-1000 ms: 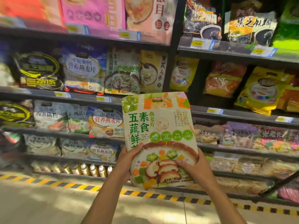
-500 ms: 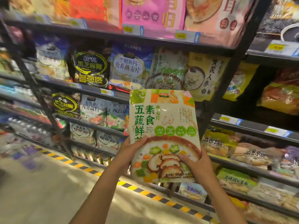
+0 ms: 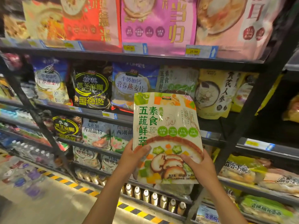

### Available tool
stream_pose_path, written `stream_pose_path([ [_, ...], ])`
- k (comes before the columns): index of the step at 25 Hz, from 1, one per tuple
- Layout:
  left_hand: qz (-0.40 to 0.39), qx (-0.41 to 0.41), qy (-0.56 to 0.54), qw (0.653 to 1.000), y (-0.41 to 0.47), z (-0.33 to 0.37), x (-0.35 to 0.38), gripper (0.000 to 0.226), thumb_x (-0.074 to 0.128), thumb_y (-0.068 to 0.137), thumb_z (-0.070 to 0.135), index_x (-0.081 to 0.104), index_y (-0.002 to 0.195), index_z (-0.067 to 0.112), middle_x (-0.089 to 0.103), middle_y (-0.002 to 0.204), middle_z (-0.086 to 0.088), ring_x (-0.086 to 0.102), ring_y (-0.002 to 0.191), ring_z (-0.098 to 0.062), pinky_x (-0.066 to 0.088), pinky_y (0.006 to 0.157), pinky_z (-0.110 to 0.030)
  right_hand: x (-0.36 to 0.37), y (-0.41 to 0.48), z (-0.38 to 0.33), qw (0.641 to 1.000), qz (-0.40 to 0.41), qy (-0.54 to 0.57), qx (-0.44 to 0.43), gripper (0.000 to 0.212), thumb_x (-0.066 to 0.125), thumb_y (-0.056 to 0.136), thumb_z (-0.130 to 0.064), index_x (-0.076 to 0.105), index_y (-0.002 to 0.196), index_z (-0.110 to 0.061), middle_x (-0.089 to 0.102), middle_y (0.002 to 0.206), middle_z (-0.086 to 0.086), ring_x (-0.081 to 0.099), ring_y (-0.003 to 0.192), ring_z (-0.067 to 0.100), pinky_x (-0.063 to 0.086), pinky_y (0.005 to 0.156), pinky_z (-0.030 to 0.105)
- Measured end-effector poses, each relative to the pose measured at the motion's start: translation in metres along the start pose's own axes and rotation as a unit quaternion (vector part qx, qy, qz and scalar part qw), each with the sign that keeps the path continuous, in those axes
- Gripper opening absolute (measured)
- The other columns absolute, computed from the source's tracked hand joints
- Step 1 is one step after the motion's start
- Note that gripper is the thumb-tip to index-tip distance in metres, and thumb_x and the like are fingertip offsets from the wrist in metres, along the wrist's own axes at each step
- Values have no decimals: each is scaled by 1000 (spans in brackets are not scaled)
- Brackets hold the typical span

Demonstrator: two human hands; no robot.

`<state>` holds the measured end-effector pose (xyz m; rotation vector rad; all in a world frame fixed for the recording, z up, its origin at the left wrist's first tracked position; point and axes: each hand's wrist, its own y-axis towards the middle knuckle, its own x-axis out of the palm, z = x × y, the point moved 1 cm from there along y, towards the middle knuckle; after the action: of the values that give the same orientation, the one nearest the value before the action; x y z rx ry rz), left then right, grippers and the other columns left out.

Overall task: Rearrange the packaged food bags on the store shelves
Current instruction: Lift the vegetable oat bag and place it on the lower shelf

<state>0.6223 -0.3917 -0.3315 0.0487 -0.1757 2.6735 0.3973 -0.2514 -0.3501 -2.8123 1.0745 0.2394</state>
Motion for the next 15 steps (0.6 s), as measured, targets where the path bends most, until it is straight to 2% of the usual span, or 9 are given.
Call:
stream_pose_path([
  [2,-10,18,18,1000,22,14,14,42,80,92,25,64,130,31,75,125,10,69,118,-11,58,96,-31,-5,17,-10,1000,20,4,-5,58,89,74,-40,58,122,-31,71,112,-11,67,99,6,55,89,38],
  [6,-41,80,78,993,79,41,33,42,75,96,25,64,137,28,73,128,9,68,121,-12,55,101,-34,-15,59,-31,998,48,-8,-37,55,87,80,-39,58,126,-29,71,111,-13,67,99,3,52,78,28],
  [9,-61,110,96,987,128,63,42,43,73,98,23,63,140,21,72,132,2,67,124,-17,54,106,-39,-18,102,-50,995,79,-32,-55,64,88,74,-51,59,127,-29,72,112,-12,70,104,11,57,86,36],
  [12,-94,127,84,984,171,84,48,38,72,99,23,65,137,22,73,132,4,67,124,-13,54,105,-35,-17,143,-66,991,101,-48,-71,72,87,67,-63,62,127,-33,74,114,-13,71,105,9,58,90,38],
  [15,-99,136,78,983,204,99,54,27,71,100,24,67,127,26,76,123,5,71,115,-12,57,98,-32,-13,173,-84,989,116,-58,-77,60,87,72,-56,64,121,-29,74,109,-13,70,103,11,57,89,38],
])
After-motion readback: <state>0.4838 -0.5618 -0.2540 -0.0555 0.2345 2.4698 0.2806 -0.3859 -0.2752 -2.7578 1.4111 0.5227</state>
